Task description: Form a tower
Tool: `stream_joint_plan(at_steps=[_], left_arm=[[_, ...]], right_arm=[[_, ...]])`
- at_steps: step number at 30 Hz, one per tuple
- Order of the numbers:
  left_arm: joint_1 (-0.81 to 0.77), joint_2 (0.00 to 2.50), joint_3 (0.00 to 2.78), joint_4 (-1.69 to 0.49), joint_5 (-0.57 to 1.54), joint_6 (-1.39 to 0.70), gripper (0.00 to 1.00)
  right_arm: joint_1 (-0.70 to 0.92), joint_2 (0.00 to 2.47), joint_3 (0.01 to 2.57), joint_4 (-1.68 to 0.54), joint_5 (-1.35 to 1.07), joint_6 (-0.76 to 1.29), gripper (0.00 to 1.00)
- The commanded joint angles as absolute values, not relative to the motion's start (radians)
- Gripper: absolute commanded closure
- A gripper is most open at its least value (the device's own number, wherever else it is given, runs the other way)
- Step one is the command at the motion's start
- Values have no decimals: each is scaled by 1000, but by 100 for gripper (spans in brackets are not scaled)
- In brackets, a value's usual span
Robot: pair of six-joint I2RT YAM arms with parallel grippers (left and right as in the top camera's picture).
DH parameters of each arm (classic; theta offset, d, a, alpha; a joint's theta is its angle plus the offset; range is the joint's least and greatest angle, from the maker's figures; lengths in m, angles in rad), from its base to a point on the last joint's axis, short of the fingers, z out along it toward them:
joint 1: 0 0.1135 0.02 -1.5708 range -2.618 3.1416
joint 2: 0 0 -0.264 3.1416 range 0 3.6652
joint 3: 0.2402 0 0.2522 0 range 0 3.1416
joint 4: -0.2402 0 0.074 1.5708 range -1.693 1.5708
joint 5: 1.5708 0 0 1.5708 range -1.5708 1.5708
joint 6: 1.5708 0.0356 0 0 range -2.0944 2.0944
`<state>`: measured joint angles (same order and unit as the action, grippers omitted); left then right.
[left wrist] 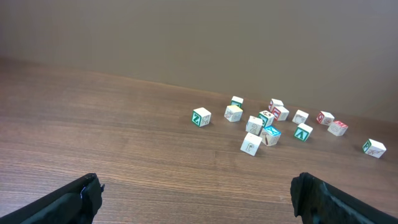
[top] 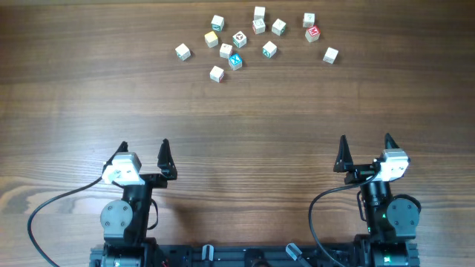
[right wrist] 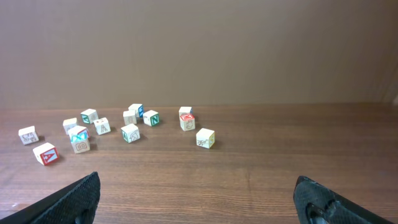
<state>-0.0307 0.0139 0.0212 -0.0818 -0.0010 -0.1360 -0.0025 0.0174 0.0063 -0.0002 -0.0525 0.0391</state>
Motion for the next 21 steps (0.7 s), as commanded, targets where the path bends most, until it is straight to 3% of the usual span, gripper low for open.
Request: stream_joint_plan(at_steps=[1,21], left_arm=[[-31,9,9,-79,7,-138,0],[-31,9,9,-78,2,-138,0]], right_arm=[[2,7,5,2,-69,29,0],[2,7,5,2,-69,29,0]])
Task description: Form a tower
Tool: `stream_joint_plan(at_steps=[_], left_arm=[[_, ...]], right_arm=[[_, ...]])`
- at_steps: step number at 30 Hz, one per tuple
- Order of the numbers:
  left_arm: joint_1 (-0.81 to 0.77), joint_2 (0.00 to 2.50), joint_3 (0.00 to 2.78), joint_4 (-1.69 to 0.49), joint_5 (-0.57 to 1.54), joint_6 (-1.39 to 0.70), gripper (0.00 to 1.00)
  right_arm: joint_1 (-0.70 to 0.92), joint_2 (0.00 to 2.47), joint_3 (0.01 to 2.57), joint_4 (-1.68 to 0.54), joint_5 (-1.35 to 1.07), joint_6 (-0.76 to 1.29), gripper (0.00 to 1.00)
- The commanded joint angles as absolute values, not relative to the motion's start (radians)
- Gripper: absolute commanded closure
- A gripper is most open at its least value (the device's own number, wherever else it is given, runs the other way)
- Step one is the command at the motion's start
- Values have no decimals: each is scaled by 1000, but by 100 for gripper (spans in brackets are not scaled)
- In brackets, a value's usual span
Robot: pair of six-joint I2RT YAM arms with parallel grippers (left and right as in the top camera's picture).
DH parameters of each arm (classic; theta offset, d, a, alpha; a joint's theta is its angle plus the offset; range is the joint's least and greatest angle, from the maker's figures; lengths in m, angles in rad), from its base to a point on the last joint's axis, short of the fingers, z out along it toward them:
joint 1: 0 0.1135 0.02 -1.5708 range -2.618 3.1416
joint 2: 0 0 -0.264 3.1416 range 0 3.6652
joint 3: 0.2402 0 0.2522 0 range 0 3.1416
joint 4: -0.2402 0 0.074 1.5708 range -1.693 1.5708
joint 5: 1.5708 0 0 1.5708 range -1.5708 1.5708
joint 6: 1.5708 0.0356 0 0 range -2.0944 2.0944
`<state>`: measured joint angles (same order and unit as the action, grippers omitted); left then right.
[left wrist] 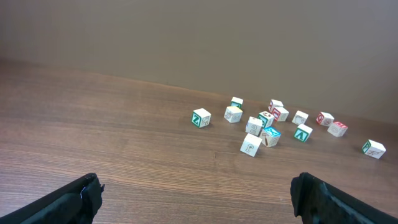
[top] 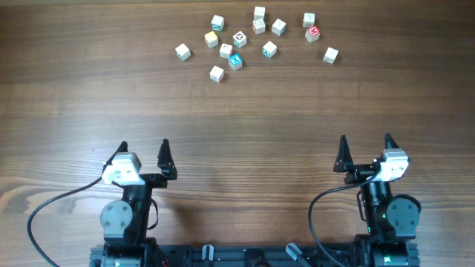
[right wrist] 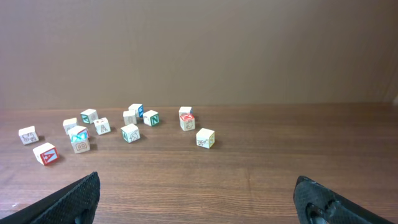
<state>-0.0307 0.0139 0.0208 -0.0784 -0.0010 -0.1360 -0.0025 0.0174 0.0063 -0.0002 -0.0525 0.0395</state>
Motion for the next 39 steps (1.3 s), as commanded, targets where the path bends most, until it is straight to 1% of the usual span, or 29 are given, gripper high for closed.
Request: stream_joint_plan(at_steps=[1,7,10,13,16,20,23,26,29,31,34,39], left_arm=[[-30,9,9,-76,-19,-138,0],[-30,9,56,13,65,-139,0],[-30,24,182,10,70,-129,0],[-30,125,367,-25,70,-77,0],[-30,299,567,-76,70,-51,0],[-30,666,944,-219,71,-52,0],[-31,953,1261,-401,136,-52,0],[-31,1264,1628,-648,245,-52,0],[-55,1538,1917,-854,250,-51,0],[-74,1625,1976,-888,250,-27,0],[-120,1742,1987,-892,251,69,0],[-174,1864,1987,-879,250,71,0]], right_arm=[[2,7,5,2,-69,29,0],[2,7,5,2,-69,29,0],[2,7,5,2,-69,29,0],[2,7,5,2,-69,29,0],[2,7,5,2,-69,29,0],[2,7,5,2,-69,29,0],[2,7,5,2,-69,29,0],[2,7,5,2,-69,29,0],[2,7,5,2,-69,29,0],[2,7,5,2,-69,29,0],[2,7,5,2,-69,29,0],[2,7,5,2,-69,29,0]])
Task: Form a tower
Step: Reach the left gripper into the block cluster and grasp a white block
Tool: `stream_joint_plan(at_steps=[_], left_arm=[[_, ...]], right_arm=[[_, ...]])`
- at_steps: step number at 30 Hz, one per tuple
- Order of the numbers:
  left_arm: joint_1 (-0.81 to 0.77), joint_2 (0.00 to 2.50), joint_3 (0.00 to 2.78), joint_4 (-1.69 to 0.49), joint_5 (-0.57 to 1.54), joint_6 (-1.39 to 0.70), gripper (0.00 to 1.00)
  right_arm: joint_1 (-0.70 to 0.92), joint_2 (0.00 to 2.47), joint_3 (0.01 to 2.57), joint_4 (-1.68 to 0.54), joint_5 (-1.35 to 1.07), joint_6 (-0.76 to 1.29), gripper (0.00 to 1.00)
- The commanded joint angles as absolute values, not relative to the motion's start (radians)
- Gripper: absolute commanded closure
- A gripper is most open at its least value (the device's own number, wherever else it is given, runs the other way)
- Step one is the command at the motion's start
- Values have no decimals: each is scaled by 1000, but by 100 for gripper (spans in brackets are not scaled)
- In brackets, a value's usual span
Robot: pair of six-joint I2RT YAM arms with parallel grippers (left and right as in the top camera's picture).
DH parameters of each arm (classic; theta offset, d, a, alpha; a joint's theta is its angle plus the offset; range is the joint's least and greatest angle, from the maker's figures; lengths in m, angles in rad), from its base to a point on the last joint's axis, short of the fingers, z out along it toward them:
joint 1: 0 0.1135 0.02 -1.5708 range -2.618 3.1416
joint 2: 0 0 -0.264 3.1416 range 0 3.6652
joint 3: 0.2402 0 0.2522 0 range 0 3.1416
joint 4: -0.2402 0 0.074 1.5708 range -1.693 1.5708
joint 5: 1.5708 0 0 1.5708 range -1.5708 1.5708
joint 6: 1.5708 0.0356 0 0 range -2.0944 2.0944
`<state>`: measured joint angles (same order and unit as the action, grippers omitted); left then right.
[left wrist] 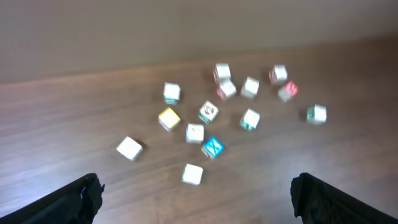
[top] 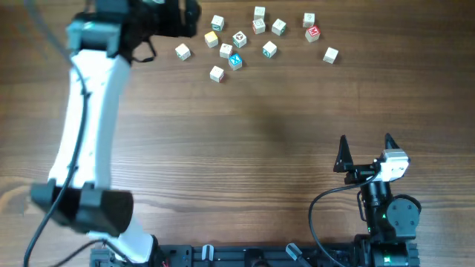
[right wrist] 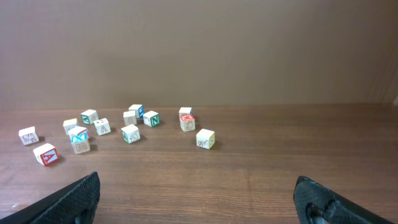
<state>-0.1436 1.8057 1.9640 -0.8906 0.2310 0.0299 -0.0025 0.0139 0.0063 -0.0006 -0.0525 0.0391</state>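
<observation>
Several small lettered cubes lie scattered at the far middle of the wooden table. Among them are a blue one, a yellow one and a red one. My left arm reaches far out, its gripper held high over the left side of the cluster. In the left wrist view, which is blurred, this gripper is open and empty, with a plain white cube nearest to it. My right gripper rests open and empty near the front right, well short of the cubes.
All cubes lie singly, none on another. One cube sits apart at the right of the cluster, another at its left. Behind the table's far edge rises a plain brown wall.
My left arm has left its rest at the front left and now reaches out over the cubes, its gripper still open. The right arm and the cubes have not moved.
At both earlier moments my two arms rested at the front edge with open grippers and the cubes lay scattered at the far side. Now the left gripper hangs above the cluster's left side; the cubes lie as before.
</observation>
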Motion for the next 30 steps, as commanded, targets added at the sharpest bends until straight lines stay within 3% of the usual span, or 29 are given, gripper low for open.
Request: stream_joint_plan(at_steps=[1,12,27,28,30], left_arm=[[-183,1905,1986,-847,262,71,0],[-216,2263,1982,-809,262,71,0],[-252,2370,1947,-820,175,72,0],[-252,2372,1946,-820,174,72,1],[-252,2373,1946,-815,175,72,18]], right_arm=[[2,7,6,2,-69,29,0],[2,7,5,2,-69,29,0],[2,7,5,2,-69,29,0],[2,7,6,2,-69,29,0],[2,7,5,2,-69,29,0]])
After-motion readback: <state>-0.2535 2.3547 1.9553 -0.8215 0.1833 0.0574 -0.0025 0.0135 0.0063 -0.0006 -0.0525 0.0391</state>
